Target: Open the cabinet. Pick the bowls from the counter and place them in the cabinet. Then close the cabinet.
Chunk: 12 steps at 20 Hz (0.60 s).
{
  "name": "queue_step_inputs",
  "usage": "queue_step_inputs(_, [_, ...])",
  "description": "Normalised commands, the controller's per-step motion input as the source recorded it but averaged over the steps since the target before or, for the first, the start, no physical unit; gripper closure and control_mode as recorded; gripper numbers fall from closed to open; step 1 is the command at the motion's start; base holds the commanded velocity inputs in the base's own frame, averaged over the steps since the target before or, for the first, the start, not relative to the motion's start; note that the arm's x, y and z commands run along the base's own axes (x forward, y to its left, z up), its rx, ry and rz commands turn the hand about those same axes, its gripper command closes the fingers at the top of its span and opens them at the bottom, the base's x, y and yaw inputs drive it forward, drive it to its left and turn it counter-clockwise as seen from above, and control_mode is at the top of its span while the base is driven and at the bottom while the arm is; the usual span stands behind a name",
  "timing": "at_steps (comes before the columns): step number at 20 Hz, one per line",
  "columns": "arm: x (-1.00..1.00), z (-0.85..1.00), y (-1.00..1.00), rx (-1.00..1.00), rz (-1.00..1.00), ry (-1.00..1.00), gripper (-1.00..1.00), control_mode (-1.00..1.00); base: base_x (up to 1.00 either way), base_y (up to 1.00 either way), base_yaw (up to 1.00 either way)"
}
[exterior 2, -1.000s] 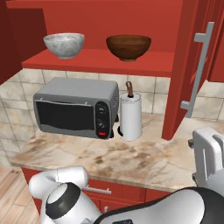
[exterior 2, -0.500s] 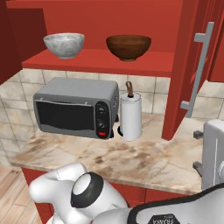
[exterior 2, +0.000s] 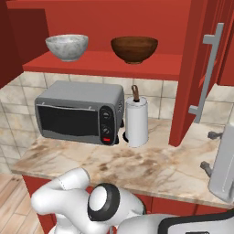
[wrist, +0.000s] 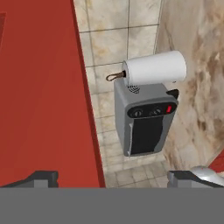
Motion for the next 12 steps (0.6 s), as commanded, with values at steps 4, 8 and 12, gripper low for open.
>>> queue_step_inputs(4, [0.24,0.00,0.00,0.00,0.00,-0.02,-1.00,-1.00,0.00,0.00,0.00])
queue_step_inputs(8, [0.24,0.00,0.00,0.00,0.00,-0.08,-1.00,-1.00,0.00,0.00,0.00])
queue_step_inputs(12, [0.38,0.00,0.03,0.00,0.00,-0.09,-1.00,-1.00,0.00,0.00,0.00])
